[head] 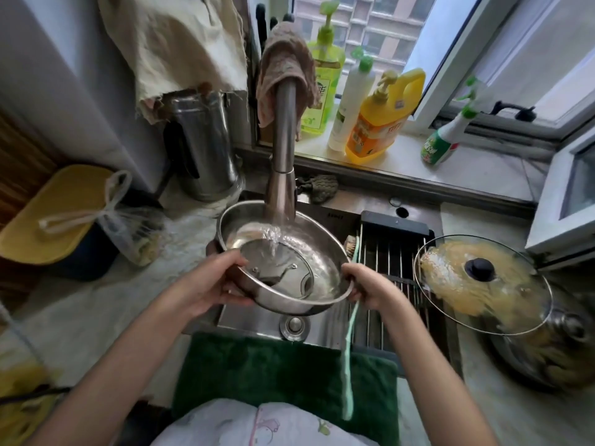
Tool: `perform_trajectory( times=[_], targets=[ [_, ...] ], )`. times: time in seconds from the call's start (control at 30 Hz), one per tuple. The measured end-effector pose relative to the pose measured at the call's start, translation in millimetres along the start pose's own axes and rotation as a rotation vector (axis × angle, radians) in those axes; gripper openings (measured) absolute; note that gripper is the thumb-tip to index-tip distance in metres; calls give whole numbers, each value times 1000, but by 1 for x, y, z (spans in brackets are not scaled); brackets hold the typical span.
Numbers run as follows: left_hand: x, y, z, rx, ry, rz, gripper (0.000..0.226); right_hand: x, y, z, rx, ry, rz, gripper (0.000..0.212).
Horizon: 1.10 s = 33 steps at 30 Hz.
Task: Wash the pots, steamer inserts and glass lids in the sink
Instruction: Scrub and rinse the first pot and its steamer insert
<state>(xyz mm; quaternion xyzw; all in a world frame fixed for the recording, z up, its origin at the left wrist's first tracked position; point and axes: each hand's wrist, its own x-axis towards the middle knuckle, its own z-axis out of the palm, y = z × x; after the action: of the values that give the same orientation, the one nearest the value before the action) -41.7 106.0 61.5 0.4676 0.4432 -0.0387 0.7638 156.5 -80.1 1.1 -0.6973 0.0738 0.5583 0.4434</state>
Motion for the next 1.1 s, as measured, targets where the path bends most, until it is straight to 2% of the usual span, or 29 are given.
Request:
perform_trajectory(
  times=[0.1, 0.13, 0.2, 0.33, 0.4, 0.53, 0.67, 0.77, 0.87, 0.97, 1.03, 1.1],
  targets=[
    [-4, 9, -5, 98, 61, 208, 59, 6, 8, 22, 55, -7, -30, 21],
    [-6, 12, -4, 106, 67, 260, 69, 6, 8, 28, 97, 7, -65, 14],
    [-4, 16, -7, 80, 77, 335, 74, 6, 3, 35, 181, 80, -181, 8],
    [29, 12, -16, 24, 79, 333, 82, 3, -16, 29, 152, 367, -457, 23],
    [45, 6, -10, 37, 97, 302, 77, -8, -25, 21, 37, 532, -559, 22],
    [76, -16, 20, -14, 107, 201, 37, -32, -33, 3, -86, 764, -661, 14],
    [98, -36, 54, -70, 52, 140, 30, -53, -25, -7, -175, 934, -864, 13],
    [104, -46, 66, -33, 13, 75, 29, -61, -9, -19, -378, 1051, -1024, 13],
    [101, -53, 66, -15, -2, 41, 30, -63, 12, -32, -508, 1109, -1189, 19],
    [86, -45, 72, 92, -53, 57, 27, -71, 28, -44, -574, 1116, -1362, 15],
    [73, -35, 78, -16, -145, 26, 27, -73, 38, -53, -635, 1117, -1414, 17],
    [61, -26, 81, -296, -285, -45, 35, -70, 47, -60, -680, 1086, -1474, 18]
  ],
)
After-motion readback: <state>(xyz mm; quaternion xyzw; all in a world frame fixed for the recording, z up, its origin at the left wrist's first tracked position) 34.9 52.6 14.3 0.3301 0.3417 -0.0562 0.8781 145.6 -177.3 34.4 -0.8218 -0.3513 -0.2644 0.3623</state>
